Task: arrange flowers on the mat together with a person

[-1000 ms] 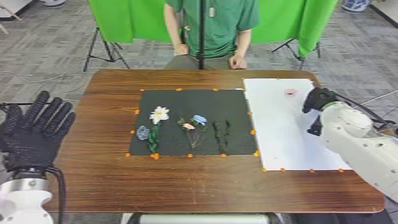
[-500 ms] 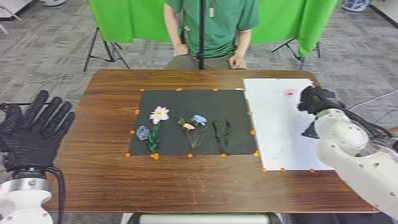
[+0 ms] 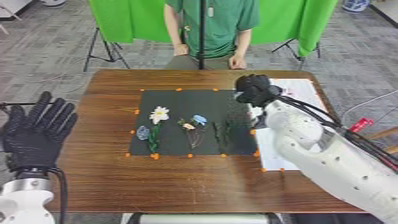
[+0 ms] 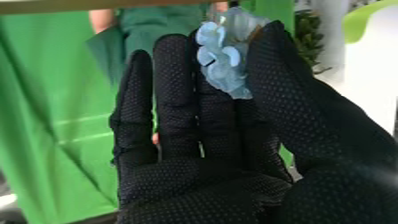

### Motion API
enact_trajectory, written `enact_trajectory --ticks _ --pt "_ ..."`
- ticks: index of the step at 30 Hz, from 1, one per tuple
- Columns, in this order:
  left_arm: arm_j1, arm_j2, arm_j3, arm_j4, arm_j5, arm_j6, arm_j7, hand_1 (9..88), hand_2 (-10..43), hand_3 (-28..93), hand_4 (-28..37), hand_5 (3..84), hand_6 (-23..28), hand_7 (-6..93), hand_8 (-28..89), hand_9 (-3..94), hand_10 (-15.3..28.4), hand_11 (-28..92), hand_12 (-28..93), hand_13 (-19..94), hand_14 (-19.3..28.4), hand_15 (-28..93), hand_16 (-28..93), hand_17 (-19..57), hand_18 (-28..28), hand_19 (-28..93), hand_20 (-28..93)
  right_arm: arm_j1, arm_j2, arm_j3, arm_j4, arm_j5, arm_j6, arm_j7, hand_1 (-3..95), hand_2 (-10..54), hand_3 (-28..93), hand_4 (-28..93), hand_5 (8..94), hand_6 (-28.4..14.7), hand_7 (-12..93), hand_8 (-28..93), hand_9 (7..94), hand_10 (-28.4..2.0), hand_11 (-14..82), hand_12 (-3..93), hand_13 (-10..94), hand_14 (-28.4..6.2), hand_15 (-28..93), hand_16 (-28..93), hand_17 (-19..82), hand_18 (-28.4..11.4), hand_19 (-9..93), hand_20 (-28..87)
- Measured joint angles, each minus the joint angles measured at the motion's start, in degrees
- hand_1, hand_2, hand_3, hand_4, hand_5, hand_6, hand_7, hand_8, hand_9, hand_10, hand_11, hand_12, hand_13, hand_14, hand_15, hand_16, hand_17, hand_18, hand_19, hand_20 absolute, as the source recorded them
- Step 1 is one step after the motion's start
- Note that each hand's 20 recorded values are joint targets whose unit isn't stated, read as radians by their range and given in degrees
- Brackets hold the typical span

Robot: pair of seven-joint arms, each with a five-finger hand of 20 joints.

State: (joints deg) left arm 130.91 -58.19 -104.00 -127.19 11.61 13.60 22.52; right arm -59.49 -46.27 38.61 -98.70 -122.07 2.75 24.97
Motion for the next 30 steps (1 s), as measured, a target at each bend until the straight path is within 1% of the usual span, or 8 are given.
enact_trajectory --ticks 7,16,20,22,25,28,30 --pt "0.00 0.18 -0.03 0.19 -0.13 0.04 -0.38 21.4 16.4 71 -28.3 42.0 7.5 10.5 -9 35.8 14.0 17 9 25 14.7 27 -5 -5.8 13.8 30 12 -0.79 -1.35 -3.15 -0.72 -0.79 -0.94 0.96 53.2 -5.9 69 -28 52.5 0.7 48 -6 62.5 -8.0 24.4 47.0 48 -9.0 56 38 20 -18.1 68 31" --pt "0.01 0.36 -0.02 0.42 -0.38 0.05 -0.56 21.6 16.5 71 -28.3 42.1 7.4 10.5 -9 35.9 14.0 17 9 25 14.8 27 -5 -5.9 14.0 31 12 -1.54 -1.43 -5.88 0.09 -0.68 -0.33 2.45 52.2 -6.5 69 -28 51.4 0.3 44 -6 61.8 -8.4 24.2 46.1 47 -9.7 57 35 20 -18.3 69 31" --pt "-0.18 0.47 0.20 0.66 -0.46 0.05 -0.73 21.3 16.4 71 -28.3 42.1 7.3 10.7 -9 35.9 13.9 17 9 25 14.8 28 -5 -5.9 14.0 31 12 -1.61 -1.84 -6.29 0.53 -0.75 0.57 2.92 50.9 -6.9 71 -28 51.2 0.4 40 -6 59.7 -8.7 26.5 40.7 46 -10.2 58 33 19 -18.4 68 30" --pt "-0.29 0.50 0.26 0.79 -0.68 0.05 -0.67 21.4 16.4 71 -28.3 42.1 7.3 10.8 -9 36.1 14.0 18 9 25 14.7 28 -5 -5.9 14.0 31 12 -1.65 -2.02 -6.41 0.58 -0.80 0.82 3.04 49.9 -7.3 72 -28 51.6 0.4 37 -8 58.4 -9.4 28.7 36.5 46 -10.5 58 30 19 -18.5 67 28" --pt "-0.34 0.51 0.26 0.84 -1.53 0.05 -0.30 21.4 16.4 71 -28.3 42.2 7.3 10.9 -9 36.1 14.0 18 9 26 14.7 28 -5 -5.8 14.0 31 12 -1.70 -2.20 -6.55 0.58 -0.82 0.88 3.07 48.7 -7.8 75 -28 52.1 0.4 32 -16 57.2 -10.2 29.9 31.1 45 -10.9 58 27 18 -18.5 67 26" --pt "-0.33 0.51 0.23 0.86 -2.14 0.06 -0.10 21.4 16.2 71 -28.3 42.2 7.3 10.8 -9 36.1 14.0 18 9 26 14.7 28 -5 -5.8 14.0 31 12 -1.83 -2.24 -6.60 0.56 -0.89 0.70 3.05 47.5 -8.2 77 -28 51.4 0.0 29 -17 56.1 -10.8 31.2 24.9 45 -10.9 58 25 18 -18.5 66 24" --pt "-0.30 0.51 0.19 0.89 -2.39 0.05 0.04 21.5 16.0 72 -28.3 42.2 7.3 10.8 -9 36.1 14.0 18 9 26 14.7 28 -5 -5.8 14.0 31 12 -2.09 -2.26 -6.48 0.47 -0.91 0.37 3.00 46.8 -8.6 78 -28 50.5 -0.2 27 -16 55.4 -11.2 30.1 22.9 44 -10.9 58 25 17 -18.5 66 24"
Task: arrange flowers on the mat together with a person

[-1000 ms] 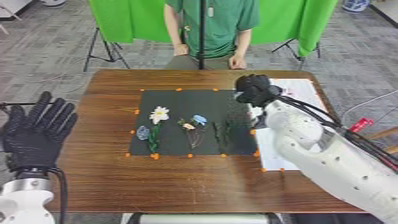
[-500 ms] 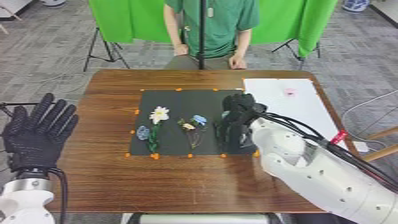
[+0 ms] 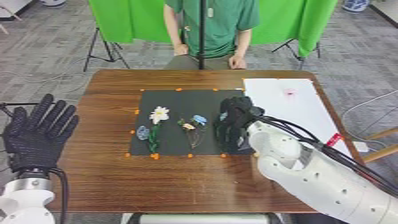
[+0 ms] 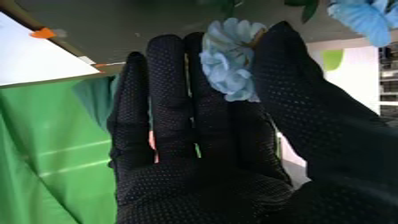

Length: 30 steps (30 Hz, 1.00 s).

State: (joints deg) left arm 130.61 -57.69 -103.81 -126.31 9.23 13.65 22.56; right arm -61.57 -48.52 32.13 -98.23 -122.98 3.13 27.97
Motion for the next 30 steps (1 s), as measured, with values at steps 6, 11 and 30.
enact_trajectory --ticks 6,11,30 --pt "0.02 -0.05 0.10 0.26 -0.80 -0.09 0.47 21.5 15.8 72 -28.3 42.2 7.2 10.7 -9 36.1 14.0 18 9 26 14.8 28 -5 -5.8 14.0 31 12 -2.46 -0.62 3.11 -1.02 0.50 -2.85 -0.09 45.7 -9.3 79 -28 48.2 -0.9 25 -15 53.7 -11.8 25.7 20.9 44 -11.2 56 23 16 -18.5 64 22" --pt "0.05 -0.10 0.15 0.33 -0.99 -0.14 0.54 21.4 15.5 72 -28.3 42.2 7.2 10.8 -9 36.1 13.9 18 9 26 14.7 28 -5 -5.8 14.0 30 12 -2.73 -0.70 3.12 -1.62 0.49 -3.13 -0.16 44.7 -9.5 79 -28 47.2 -1.4 24 -15 52.2 -12.8 23.8 20.5 43 -11.5 55 23 15 -18.6 63 21" --pt "0.52 -0.17 0.11 0.26 -1.01 -0.41 1.02 21.7 15.1 72 -28.3 41.9 7.0 10.6 -9 35.8 13.8 17 10 26 14.6 27 -5 -5.6 14.0 30 12 -11.70 0.44 16.90 -10.71 5.03 -0.63 -1.32 32.2 -4.2 77 -27 40.1 -4.2 16 -11 43.3 -14.3 12.8 17.7 37 -13.7 35 17 14 -18.5 60 17"
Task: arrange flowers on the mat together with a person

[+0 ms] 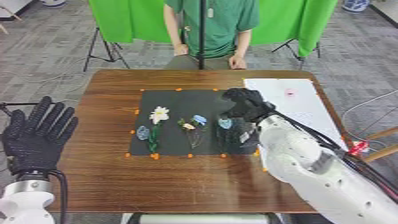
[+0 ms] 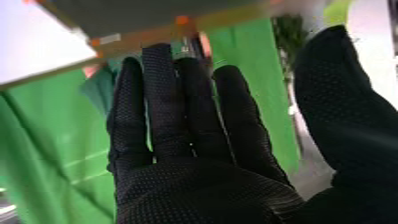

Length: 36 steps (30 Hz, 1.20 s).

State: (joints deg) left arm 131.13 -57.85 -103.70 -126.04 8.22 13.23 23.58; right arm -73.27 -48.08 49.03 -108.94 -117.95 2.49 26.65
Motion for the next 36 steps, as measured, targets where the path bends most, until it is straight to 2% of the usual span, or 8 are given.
enact_trajectory --ticks 2,6,10,18,26,31,36 --pt "-0.03 0.00 -0.07 -0.01 0.08 -0.03 0.01 21.7 15.1 72 -28.3 41.9 7.0 10.6 -9 35.8 13.8 17 10 26 14.5 27 -5 -5.6 14.0 30 12 -2.34 0.47 3.81 -1.85 3.45 2.10 -1.51 30.6 0.7 76 -26 38.6 -4.1 15 -10 41.0 -12.8 10.8 17.1 34 -13.8 31 17 13 -17.6 56 15" --pt "-0.03 0.04 -0.29 -0.06 0.18 -0.11 0.03 21.8 15.2 71 -28.3 41.9 7.1 10.5 -9 35.8 13.8 17 9 26 14.3 27 -5 -5.6 14.0 30 12 -8.25 0.59 14.83 -3.79 16.81 2.83 -11.08 28.1 5.1 74 -25 37.7 -4.2 14 -10 39.1 -13.3 8.9 16.3 31 -14.8 25 18 11 -17.2 51 12" --pt "-0.01 0.16 -0.50 -0.08 0.18 -0.15 0.03 21.3 15.3 72 -28.3 41.9 7.1 10.4 -9 35.8 13.8 17 9 26 14.3 26 -5 -5.6 14.0 30 12 -13.84 0.46 24.60 -4.00 29.19 2.96 -21.21 26.1 7.6 73 -24 38.0 -4.0 14 -10 38.5 -13.4 7.7 16.0 30 -14.7 23 18 10 -16.9 48 11" --pt "0.01 0.45 -1.43 -0.15 0.15 -0.41 0.00 21.7 15.5 71 -28.3 42.0 7.1 10.3 -9 35.9 13.8 16 9 26 13.6 25 -6 -5.4 14.0 30 12 -23.74 -0.27 36.53 -4.83 49.16 1.73 -29.56 23.2 9.9 73 -23 38.7 -3.3 12 -9 37.5 -13.4 4.1 15.8 29 -14.7 17 21 9 -16.8 44 12" --pt "0.25 0.55 -3.40 -0.60 1.29 -1.00 -0.39 21.7 15.8 71 -28.3 42.0 7.3 9.8 -9 35.9 13.8 16 9 26 13.0 24 -6 -5.2 13.7 29 12 -33.08 -1.70 42.35 -7.26 70.93 -0.62 -29.52 22.6 10.2 73 -22 38.5 -3.0 11 -8 37.2 -13.3 3.5 16.0 30 -14.8 15 24 9 -17.0 42 13" --pt "0.37 0.53 -3.51 -0.80 1.33 -0.94 -0.36 21.9 16.3 71 -28.3 42.1 7.5 9.8 -9 35.8 14.1 16 9 26 12.9 24 -6 -4.8 12.4 28 11 -34.81 -2.13 42.36 -7.47 80.69 -0.62 -29.58 22.6 10.7 72 -22 38.9 -2.9 11 -9 37.2 -13.3 3.6 16.0 30 -14.8 14 24 9 -17.0 42 13" --pt "0.29 0.58 -3.43 -0.80 1.38 -0.92 -0.56 22.1 16.4 71 -28.3 42.2 7.5 9.9 -9 35.7 14.2 16 9 26 12.9 24 -6 -4.7 12.2 28 11 -34.80 -2.32 42.32 -7.46 79.68 -0.66 -29.57 22.6 10.8 73 -22 39.0 -3.0 11 -9 37.3 -13.3 3.6 16.0 30 -14.8 14 25 9 -17.0 42 13"
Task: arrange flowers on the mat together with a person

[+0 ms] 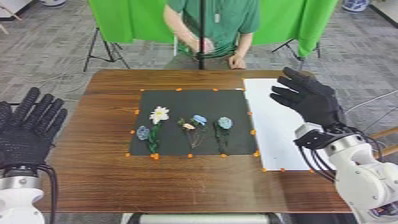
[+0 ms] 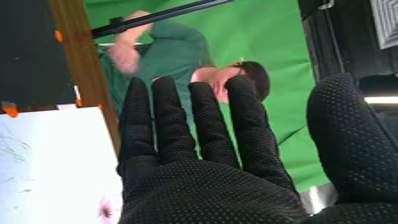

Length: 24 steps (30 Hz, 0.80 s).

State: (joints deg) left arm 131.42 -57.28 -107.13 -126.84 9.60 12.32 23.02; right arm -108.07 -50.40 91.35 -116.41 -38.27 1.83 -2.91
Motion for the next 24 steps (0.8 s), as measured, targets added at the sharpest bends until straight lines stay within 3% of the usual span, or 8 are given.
enact_trajectory --ticks 24 --pt "0.04 -0.11 0.19 -0.24 -0.11 0.30 0.00 22.3 16.4 70 -28.3 42.2 7.6 10.1 -9 35.3 14.2 16 9 25 12.6 24 -6 -5.3 12.8 29 11 2.13 -0.12 -3.56 0.51 -0.25 -1.09 2.22 22.5 11.4 73 -22 39.1 -3.1 12 -9 36.1 -13.4 3.2 16.0 28 -14.8 14 26 8 -16.9 42 13"
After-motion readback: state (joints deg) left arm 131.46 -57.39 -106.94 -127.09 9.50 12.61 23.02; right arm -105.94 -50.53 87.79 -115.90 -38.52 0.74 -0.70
